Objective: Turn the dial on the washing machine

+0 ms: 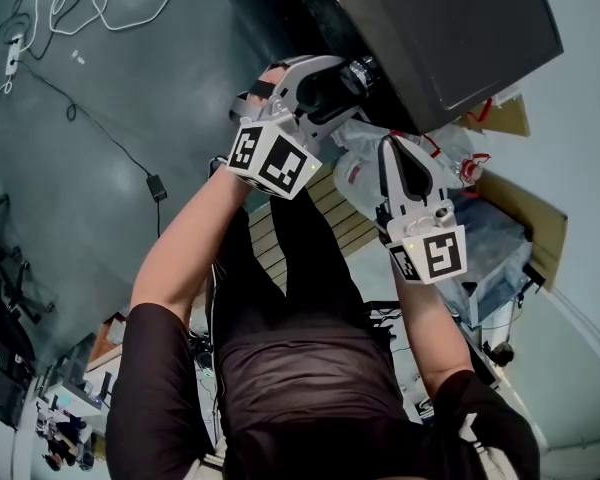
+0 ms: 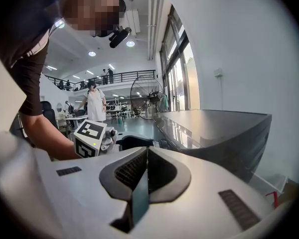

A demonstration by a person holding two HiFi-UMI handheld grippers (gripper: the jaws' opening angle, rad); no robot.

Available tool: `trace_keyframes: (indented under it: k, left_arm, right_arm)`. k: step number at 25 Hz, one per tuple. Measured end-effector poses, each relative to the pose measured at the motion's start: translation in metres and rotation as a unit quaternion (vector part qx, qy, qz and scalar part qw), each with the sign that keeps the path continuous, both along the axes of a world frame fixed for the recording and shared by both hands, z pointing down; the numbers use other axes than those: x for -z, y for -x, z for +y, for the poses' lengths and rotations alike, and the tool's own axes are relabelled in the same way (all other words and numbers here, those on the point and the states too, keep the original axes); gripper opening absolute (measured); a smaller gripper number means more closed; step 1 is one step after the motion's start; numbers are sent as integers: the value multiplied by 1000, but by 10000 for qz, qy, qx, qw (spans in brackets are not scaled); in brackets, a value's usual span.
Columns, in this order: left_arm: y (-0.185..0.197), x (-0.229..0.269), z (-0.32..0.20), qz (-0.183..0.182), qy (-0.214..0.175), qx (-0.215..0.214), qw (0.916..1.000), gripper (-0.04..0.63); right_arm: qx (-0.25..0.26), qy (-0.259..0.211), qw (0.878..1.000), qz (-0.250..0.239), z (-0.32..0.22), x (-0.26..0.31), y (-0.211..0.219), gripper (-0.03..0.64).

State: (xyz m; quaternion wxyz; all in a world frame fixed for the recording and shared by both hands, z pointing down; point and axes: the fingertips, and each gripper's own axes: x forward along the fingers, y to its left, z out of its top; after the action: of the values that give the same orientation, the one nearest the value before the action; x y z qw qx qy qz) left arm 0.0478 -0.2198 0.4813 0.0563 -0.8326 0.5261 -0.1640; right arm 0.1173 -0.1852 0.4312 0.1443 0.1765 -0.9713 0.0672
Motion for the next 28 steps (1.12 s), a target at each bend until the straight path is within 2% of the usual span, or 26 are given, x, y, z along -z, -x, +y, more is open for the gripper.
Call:
trace_keyframes:
  k: [10, 15, 25, 28]
  left_arm:
    - [1, -1, 0, 467, 137, 105, 9988, 267]
    - [3, 0, -1, 812, 208, 156, 9964, 267]
    - [5, 0, -2, 1087, 282, 178, 9935, 267]
    - [6, 1, -3, 1333, 335, 173, 9904, 267]
  right_arm:
    - [-96, 11, 9999, 51, -3, -4, -7, 23]
    - [-85, 47, 9999, 48, -1, -5, -6, 23]
    - [-96, 126, 9999, 43, -2, -7, -6, 23]
    - [-96, 144, 9998, 44, -3, -8, -5, 23]
